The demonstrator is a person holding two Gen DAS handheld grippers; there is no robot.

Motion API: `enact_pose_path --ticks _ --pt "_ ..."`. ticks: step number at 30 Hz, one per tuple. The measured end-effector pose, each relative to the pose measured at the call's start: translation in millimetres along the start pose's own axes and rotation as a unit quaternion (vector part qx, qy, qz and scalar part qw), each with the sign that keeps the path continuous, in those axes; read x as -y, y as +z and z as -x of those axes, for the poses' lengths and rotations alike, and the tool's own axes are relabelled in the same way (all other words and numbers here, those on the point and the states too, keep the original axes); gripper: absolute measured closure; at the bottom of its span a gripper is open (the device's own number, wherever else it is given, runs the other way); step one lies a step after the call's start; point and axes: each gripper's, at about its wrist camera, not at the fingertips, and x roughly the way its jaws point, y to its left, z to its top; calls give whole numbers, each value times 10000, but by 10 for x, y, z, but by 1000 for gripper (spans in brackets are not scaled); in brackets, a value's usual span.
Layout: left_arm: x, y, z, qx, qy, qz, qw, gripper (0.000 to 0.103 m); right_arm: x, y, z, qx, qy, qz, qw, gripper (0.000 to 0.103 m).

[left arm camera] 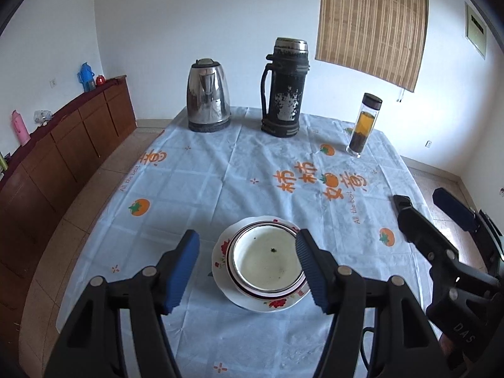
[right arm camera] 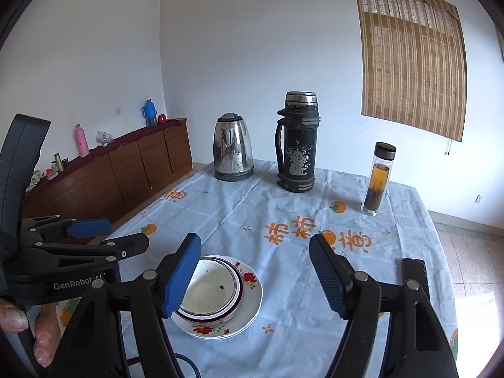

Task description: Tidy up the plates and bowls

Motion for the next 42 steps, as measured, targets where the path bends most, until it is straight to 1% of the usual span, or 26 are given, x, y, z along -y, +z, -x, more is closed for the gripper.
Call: enact_pose_path --ticks 13,27,33,37,42 --pt "64 -25 95 142 -49 -7 9999 39 4 -3 145 62 13 30 10000 30" --pt "63 -7 139 144 -71 -97 9998 39 -47 -28 179 123 -28 65 9999 30" --pt "67 -7 147 131 -84 -103 9998 36 -44 -33 184 138 -30 65 9999 30" --pt "45 -7 129 87 -29 -98 9999 36 -56 -37 187 134 -20 81 9999 30" --pt "54 -1 136 76 -82 -110 9999 36 -52 -40 179 131 -8 68 9999 30"
